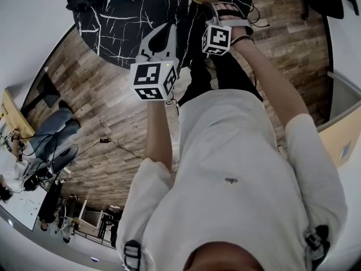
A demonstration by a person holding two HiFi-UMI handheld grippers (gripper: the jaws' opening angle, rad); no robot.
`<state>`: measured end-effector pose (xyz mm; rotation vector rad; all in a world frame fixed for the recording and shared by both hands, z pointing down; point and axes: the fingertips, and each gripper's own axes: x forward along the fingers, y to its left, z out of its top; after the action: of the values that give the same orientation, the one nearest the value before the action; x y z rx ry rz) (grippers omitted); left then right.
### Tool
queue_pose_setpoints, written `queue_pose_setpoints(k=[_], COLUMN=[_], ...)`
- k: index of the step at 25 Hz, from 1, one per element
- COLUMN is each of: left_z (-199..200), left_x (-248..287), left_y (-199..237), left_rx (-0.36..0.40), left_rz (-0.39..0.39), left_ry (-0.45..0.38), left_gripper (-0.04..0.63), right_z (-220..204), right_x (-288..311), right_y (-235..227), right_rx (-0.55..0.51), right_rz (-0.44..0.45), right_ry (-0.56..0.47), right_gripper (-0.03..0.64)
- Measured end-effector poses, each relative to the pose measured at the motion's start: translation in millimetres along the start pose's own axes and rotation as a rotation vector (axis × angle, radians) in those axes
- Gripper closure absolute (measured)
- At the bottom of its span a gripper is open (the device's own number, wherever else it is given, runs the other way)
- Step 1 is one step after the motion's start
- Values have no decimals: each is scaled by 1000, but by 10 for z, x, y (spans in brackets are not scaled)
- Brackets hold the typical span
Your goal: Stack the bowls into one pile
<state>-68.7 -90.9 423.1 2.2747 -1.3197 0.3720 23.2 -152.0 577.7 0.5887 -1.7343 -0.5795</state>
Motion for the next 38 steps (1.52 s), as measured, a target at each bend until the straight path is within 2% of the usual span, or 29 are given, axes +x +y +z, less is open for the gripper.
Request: queue_pose_setpoints(k=[9,19,38], left_z=[-2,-63,-180], left_x=[-10,-97,-206], left_y=[-51,-121,-233], left_rx=[7,25,31], left_rz=[-24,-57,-88], left_ry=[-5,-6,1], left_gripper=[588,588,588], right_z=[-49,-67,-236], right_x=[-101,-368,-650], right_y=[-7,143,585], right_rx=[13,75,118], right_rz=[-8,-6,52], right_ry=[17,21,46], right_gripper=[561,532,483])
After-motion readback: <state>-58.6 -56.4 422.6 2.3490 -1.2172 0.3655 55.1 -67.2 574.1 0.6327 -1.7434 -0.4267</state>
